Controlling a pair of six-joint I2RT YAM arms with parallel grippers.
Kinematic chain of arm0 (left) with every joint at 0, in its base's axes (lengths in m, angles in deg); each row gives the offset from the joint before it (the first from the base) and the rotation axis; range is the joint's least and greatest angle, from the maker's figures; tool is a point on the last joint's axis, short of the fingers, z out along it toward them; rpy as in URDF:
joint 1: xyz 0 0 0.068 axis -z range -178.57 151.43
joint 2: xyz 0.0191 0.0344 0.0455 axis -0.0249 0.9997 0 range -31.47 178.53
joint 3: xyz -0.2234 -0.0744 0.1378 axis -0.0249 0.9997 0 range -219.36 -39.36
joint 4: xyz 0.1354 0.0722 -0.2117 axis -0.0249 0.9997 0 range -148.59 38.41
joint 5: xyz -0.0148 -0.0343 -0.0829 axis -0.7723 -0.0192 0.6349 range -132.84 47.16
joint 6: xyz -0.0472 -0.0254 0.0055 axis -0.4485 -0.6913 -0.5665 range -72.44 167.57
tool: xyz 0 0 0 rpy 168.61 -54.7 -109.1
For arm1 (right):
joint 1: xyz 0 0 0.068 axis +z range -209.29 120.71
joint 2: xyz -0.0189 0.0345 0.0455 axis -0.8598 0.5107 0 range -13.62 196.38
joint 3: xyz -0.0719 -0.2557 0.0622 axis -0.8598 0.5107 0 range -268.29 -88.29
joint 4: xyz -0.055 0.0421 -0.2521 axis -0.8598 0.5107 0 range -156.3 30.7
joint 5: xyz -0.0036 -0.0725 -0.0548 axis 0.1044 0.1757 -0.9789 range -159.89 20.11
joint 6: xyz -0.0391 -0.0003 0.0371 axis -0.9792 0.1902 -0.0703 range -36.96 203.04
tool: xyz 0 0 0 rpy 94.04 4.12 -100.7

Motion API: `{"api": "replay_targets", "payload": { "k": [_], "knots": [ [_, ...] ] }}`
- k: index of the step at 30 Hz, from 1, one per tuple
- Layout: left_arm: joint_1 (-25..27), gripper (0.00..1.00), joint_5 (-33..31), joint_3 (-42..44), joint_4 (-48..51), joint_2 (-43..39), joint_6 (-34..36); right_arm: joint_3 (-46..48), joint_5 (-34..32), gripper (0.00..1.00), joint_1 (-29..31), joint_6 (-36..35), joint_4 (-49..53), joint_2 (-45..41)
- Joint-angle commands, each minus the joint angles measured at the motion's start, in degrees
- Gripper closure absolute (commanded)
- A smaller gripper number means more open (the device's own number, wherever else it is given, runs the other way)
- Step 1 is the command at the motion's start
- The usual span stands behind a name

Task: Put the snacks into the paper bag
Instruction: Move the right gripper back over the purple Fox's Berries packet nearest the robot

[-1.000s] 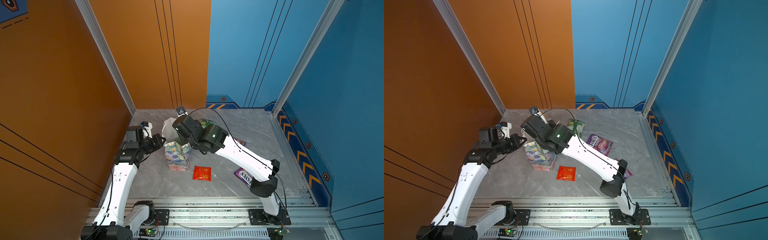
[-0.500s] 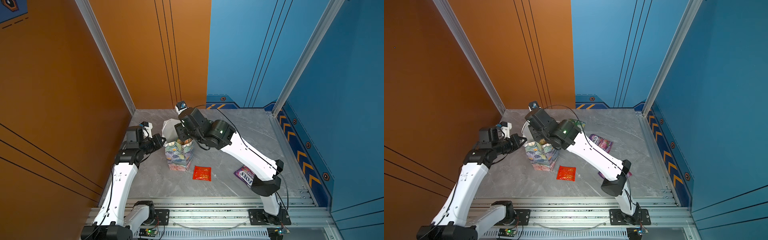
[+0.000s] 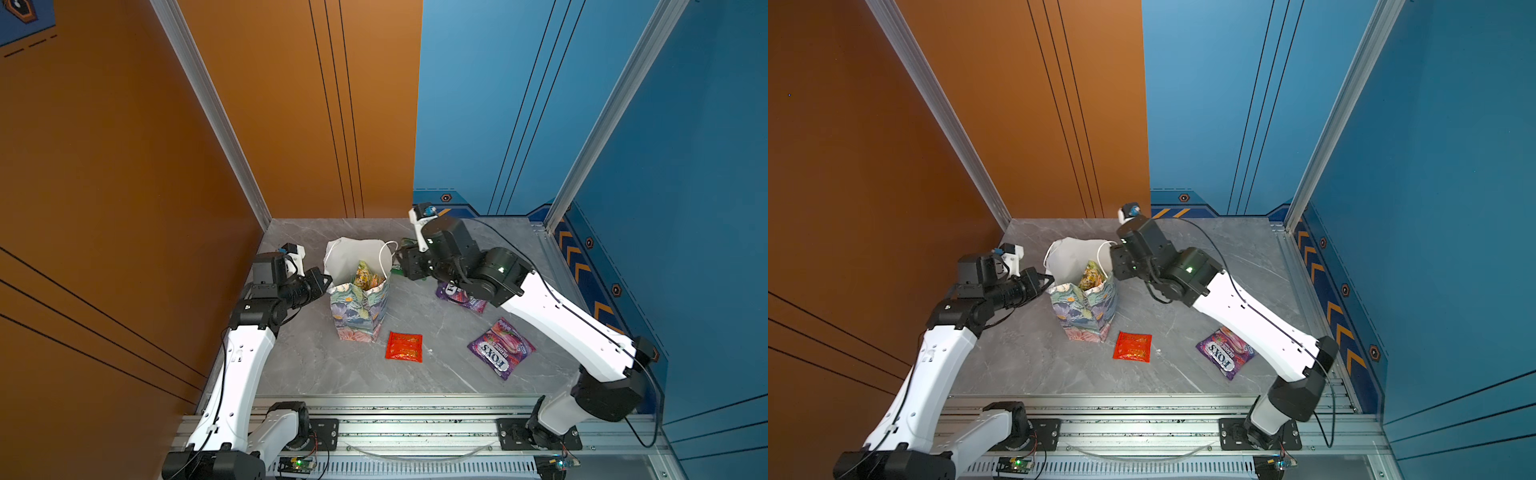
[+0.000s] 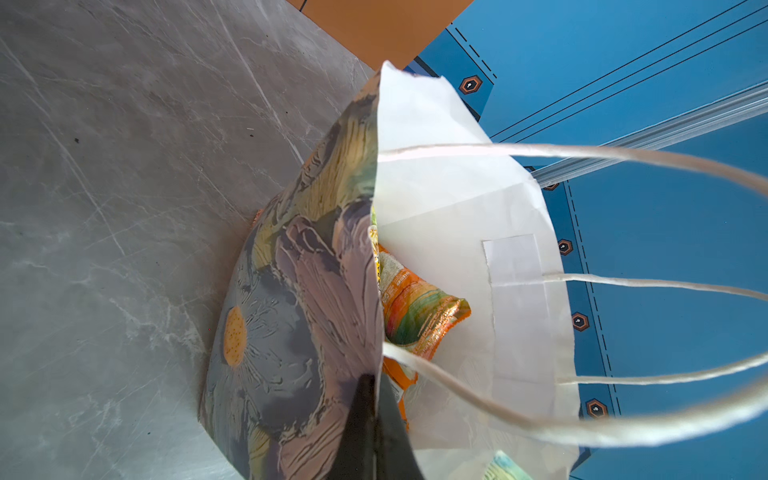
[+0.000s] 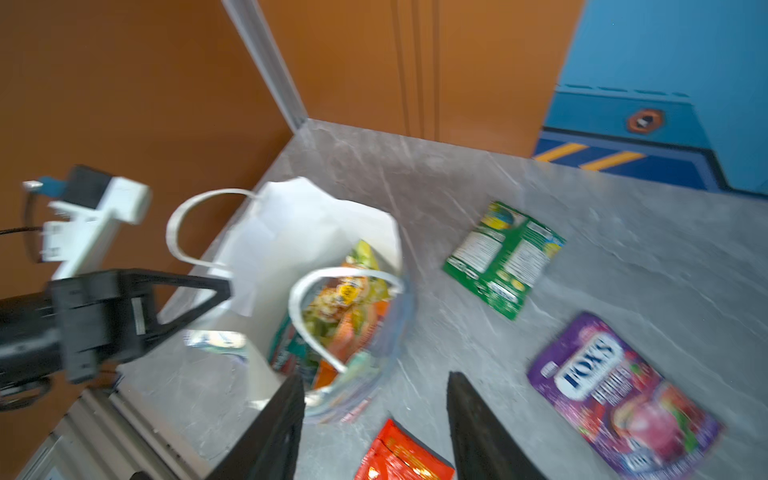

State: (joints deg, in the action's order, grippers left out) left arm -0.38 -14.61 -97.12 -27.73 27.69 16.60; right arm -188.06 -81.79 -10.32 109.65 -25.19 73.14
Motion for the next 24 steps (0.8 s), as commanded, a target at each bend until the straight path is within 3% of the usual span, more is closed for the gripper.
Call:
{"api": "replay_targets", "payload": {
  "k": [1, 5, 10, 14, 24],
  "knots": [
    [-0.46, 1.00, 1.06, 1.07, 0.04, -0.06, 0.43, 13.02, 4.22, 0.43, -7.45, 8.65, -3.68, -7.42],
    [-0.46, 1.00, 1.20, 0.89, -0.12, -0.01, 0.36, 29.89, 5.57, 0.39, -18.32, 15.30, -3.49, -16.47],
    [-0.55, 1.00, 1.08, 1.03, -0.09, -0.25, 0.35, 46.22, 4.67, 0.13, -26.92, 18.87, -2.95, -26.17],
    [-0.57, 1.00, 1.17, 1.07, -0.09, -0.17, 0.12, 51.45, 5.29, 0.08, -30.87, 20.43, -0.32, -29.08],
    [-0.51, 1.00, 1.19, 1.15, -0.04, -0.66, -0.15, 58.62, 4.73, 0.02, -33.36, 25.28, 3.06, -29.66]
  ]
}}
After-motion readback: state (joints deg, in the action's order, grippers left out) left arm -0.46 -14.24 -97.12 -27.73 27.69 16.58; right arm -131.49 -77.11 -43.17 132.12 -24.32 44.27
